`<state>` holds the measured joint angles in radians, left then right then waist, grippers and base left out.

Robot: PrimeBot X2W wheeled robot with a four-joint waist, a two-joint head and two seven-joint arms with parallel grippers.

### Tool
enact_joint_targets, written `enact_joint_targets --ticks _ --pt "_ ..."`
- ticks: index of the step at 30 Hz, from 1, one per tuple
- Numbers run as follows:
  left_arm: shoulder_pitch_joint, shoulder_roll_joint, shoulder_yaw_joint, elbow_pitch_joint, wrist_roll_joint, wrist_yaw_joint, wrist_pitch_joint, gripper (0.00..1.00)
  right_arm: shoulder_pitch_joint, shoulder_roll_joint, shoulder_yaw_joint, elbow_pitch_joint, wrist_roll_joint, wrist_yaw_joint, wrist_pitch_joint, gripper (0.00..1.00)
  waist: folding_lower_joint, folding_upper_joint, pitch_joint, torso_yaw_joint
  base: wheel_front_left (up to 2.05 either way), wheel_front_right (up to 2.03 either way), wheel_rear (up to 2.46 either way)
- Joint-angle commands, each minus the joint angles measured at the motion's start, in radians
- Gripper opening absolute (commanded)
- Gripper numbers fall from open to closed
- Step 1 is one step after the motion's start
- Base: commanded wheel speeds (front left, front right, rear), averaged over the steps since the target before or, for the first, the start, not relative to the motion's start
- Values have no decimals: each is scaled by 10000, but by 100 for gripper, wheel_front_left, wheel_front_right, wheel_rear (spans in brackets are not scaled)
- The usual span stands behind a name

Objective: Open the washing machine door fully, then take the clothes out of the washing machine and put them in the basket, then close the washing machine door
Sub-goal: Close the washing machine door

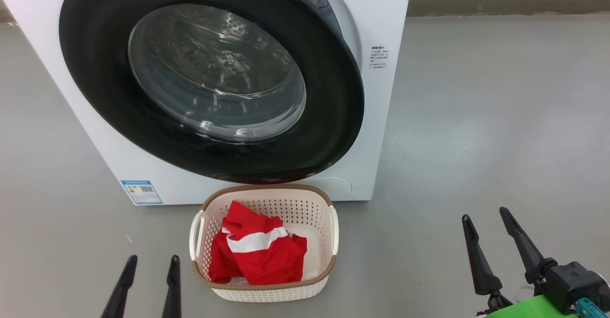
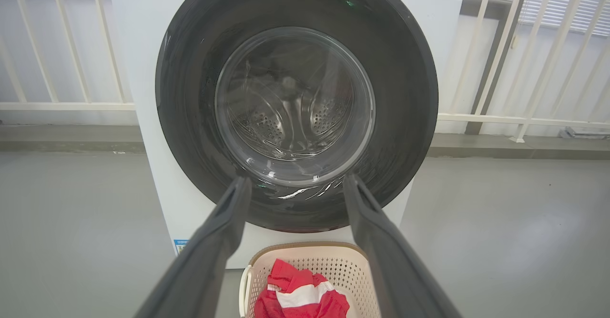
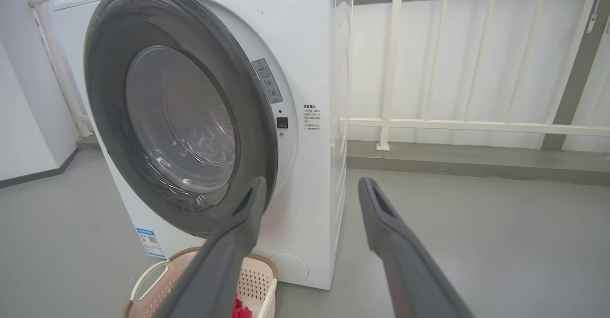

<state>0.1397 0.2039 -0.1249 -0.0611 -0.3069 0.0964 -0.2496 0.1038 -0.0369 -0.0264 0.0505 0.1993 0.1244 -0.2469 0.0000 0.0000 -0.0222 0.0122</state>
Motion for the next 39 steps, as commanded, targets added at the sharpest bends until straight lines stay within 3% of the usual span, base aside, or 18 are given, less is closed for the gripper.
enact_joint_targets --ticks 1,6,7,8,9,25,39 --pt "-215 18 350 -166 88 -23 -121 100 -75 -133 180 -284 100 63 -103 100 0 0 19 24 0 0 0" --pt "-253 -104 224 -99 181 -159 -121 100 -75 -133 133 -252 93 63 -108 100 0 0 48 126 0 0 0" --pt "-261 -133 187 -93 206 -183 -122 100 -78 -133 131 -242 88 63 -108 58 0 0 55 156 0 0 0" --pt "-283 -162 144 -94 230 -218 -122 100 -82 -133 125 -236 73 63 -108 33 0 0 63 210 0 0 0" --pt "-307 -195 102 -91 247 -251 -122 100 -82 -133 113 -232 46 63 -109 0 0 0 66 272 0 0 0" --pt "-738 -437 -637 -294 746 -522 -122 100 -1118 -133 157 618 -345 63 82 0 0 0 606 1476 0 0 0" --pt "-1270 -701 -859 -471 732 -869 -122 100 -3588 -133 602 2322 -814 63 -36 0 0 0 1568 2010 0 0 0"
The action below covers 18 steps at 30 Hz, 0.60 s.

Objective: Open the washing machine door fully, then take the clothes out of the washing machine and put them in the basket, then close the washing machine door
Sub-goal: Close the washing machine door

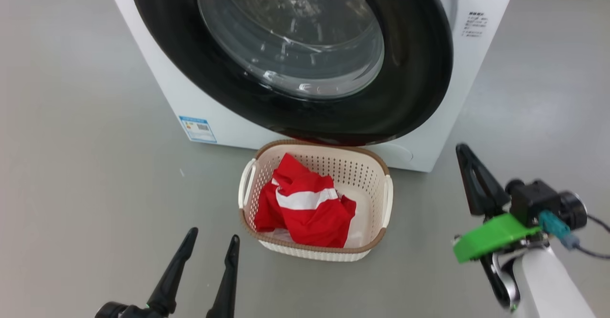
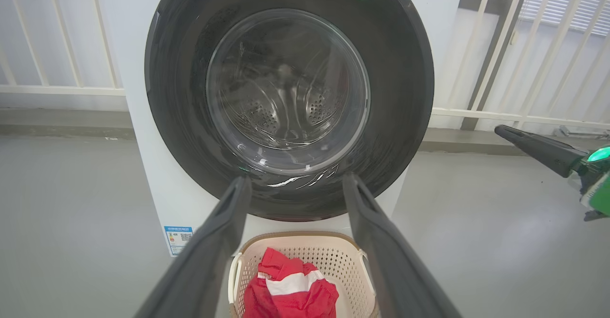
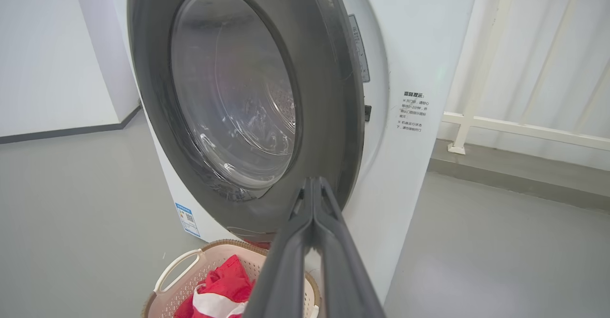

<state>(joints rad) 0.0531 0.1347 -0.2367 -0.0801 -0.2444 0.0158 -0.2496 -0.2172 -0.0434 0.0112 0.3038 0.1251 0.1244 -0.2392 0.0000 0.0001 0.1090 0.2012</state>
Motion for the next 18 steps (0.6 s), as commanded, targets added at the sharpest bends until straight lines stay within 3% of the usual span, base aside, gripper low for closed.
enact_joint_targets --ticks 1,18 --pt "-461 -29 249 -292 119 -83 -122 100 -625 -68 241 -62 -133 63 -122 0 0 -1 357 147 0 0 0" --pt "-1127 -251 55 -221 609 -372 -122 100 -4160 -98 75 2374 -907 63 -222 0 0 -1 1268 560 0 0 0"
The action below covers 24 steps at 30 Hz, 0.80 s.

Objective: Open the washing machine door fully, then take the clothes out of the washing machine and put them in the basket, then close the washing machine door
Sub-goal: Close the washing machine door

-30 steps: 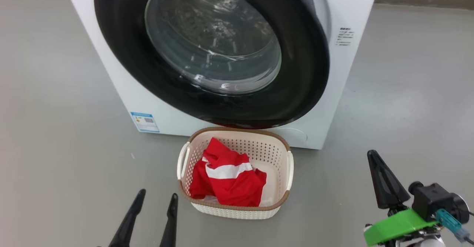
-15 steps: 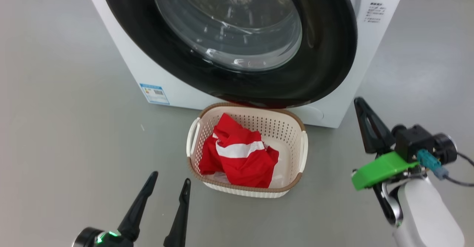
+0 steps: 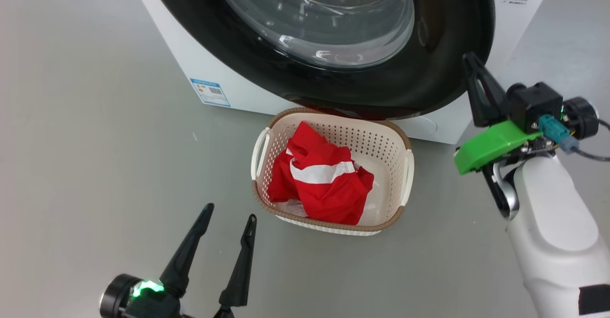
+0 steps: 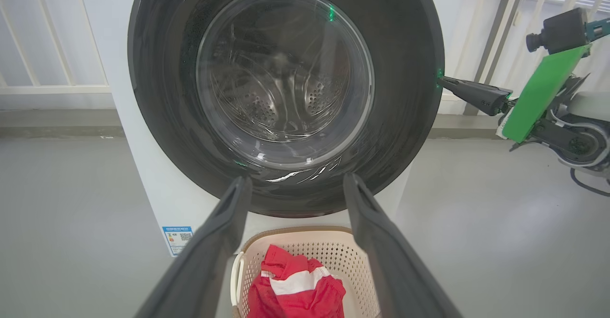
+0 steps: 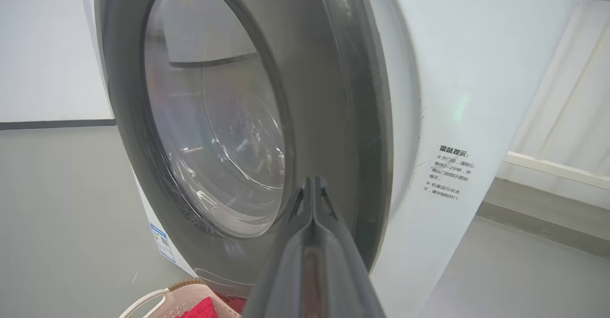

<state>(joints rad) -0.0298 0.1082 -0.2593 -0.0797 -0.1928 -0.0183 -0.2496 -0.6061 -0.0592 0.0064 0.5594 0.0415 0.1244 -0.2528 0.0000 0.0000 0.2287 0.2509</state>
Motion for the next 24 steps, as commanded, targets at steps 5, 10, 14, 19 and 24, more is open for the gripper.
enact_joint_targets --ticks 5,10,14,19,24 --pt "-445 -93 293 -229 88 -151 -122 100 -998 -166 -53 273 -251 63 -87 0 0 0 305 197 0 0 0" --pt "-516 -151 327 -249 84 -214 -122 100 -1458 -316 -170 533 -344 63 -88 0 0 0 497 267 0 0 0" --pt "-582 -210 348 -248 80 -267 -122 100 -1929 -432 -283 796 -482 63 -88 0 0 0 688 343 0 0 0" --pt "-695 -274 365 -266 100 -331 -122 100 -2589 -556 -378 1266 -655 63 -89 0 0 0 930 447 0 0 0" --pt "-779 -345 367 -172 82 -375 -122 100 -3268 -639 -472 1693 -857 63 -89 0 0 0 1105 535 0 0 0"
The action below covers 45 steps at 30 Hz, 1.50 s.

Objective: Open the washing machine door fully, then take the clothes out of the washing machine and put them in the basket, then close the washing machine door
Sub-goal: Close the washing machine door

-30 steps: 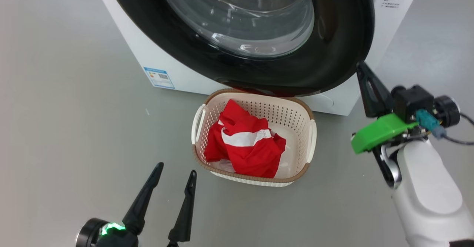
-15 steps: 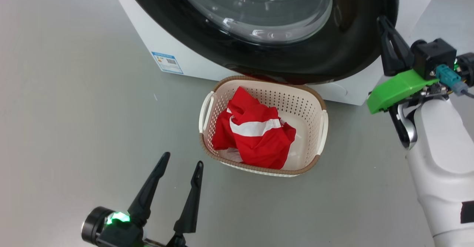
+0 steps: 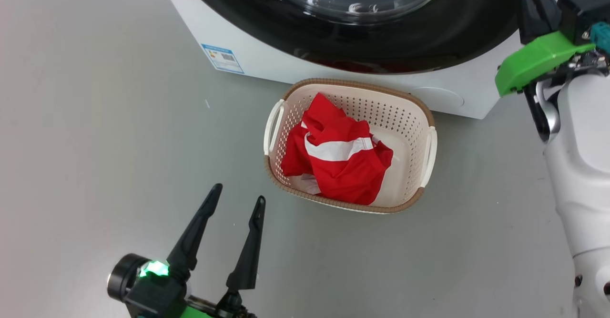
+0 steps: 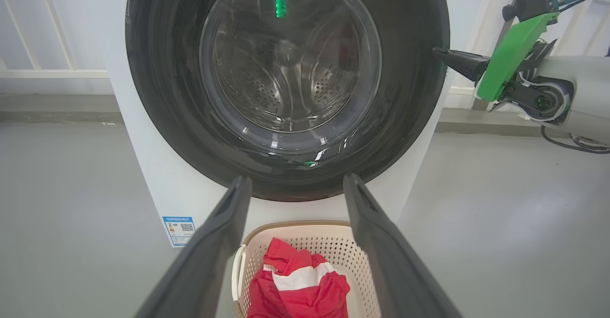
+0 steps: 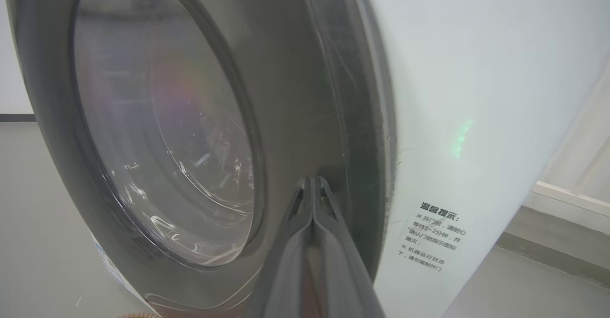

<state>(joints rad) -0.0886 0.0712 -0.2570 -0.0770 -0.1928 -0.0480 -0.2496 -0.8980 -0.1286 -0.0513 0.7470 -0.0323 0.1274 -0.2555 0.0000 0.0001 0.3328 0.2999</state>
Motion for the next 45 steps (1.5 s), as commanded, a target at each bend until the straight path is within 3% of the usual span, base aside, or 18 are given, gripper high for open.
enact_joint_targets --ticks 1,14,28,30,34,36,37,45 --pt "-207 10 341 -199 72 -90 -122 100 -482 42 87 -97 -164 33 -62 0 0 -1 108 60 0 0 0" --pt "-466 -134 305 42 -38 -248 -122 100 -1604 -37 -235 869 -780 33 -62 0 0 -1 380 214 0 0 0" --pt "-429 -182 596 -3 -97 -223 -122 100 -827 429 44 233 -393 33 -62 0 0 -1 39 -263 0 0 0" --pt "-396 -188 657 -13 -172 -223 -122 100 -523 501 143 85 -248 33 -62 27 0 -1 -79 -401 0 0 0" --pt "-306 -198 806 47 -423 -125 -122 100 165 620 332 -254 74 33 -62 62 0 -1 -388 -700 0 0 0" --pt "-260 -201 886 108 -520 -25 -122 100 539 668 438 -419 248 33 -62 91 0 -1 -555 -863 0 0 0" --pt "-236 -203 897 143 -565 -8 -122 100 718 688 490 -507 327 33 -62 100 0 -1 -635 -941 0 0 0" --pt "-104 -208 1221 119 -634 393 -122 100 2156 768 861 -1422 900 33 -63 100 0 -1 -1178 -1502 0 0 0"
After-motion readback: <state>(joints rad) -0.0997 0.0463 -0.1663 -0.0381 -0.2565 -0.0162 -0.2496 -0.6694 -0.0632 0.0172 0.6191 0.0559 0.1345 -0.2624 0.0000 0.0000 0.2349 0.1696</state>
